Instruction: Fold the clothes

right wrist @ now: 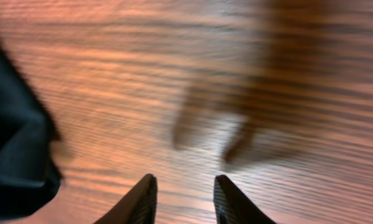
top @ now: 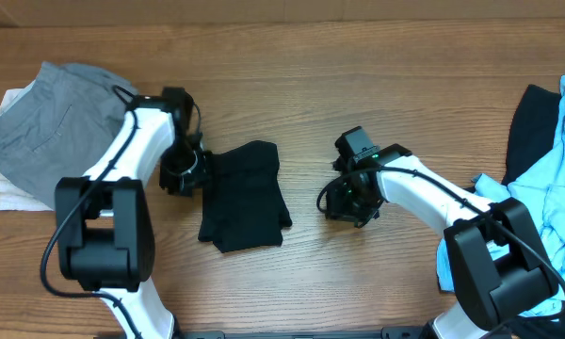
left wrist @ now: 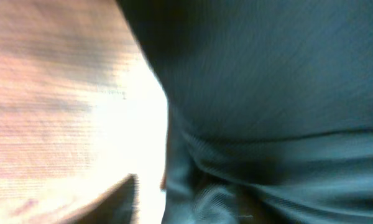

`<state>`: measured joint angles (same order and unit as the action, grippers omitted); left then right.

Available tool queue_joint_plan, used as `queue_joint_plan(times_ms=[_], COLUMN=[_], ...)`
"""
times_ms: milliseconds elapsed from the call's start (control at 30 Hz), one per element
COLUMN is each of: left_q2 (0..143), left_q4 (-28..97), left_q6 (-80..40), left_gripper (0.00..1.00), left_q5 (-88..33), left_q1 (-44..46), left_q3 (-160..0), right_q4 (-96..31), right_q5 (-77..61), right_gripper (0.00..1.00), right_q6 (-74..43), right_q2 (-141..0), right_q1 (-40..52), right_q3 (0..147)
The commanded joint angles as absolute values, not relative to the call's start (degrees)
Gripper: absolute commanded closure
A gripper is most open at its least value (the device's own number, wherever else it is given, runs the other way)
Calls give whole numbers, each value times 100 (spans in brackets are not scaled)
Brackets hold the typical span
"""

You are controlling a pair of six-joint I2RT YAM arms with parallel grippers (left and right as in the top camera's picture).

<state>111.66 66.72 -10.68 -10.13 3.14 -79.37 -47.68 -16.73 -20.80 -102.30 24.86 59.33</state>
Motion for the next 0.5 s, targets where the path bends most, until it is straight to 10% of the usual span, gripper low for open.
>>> queue_joint_plan(times_ms=[0,467], left_q2=[10739,11568], left_q4=[6438,5308], left_q6=[-1188,-1203], left_gripper=[0,0], left_q5=[-1525,-2298], left_q1=[145,158], left_q3=[-8138,-7387], right_q4=[-4757,-4775], right_q5=[-1498,-1503], right_gripper=[64,64], right_q6=[-2049,-2051], right_q2=[-10252,-10252], right_q1=[2370,2366], right_q3=[5927,5927])
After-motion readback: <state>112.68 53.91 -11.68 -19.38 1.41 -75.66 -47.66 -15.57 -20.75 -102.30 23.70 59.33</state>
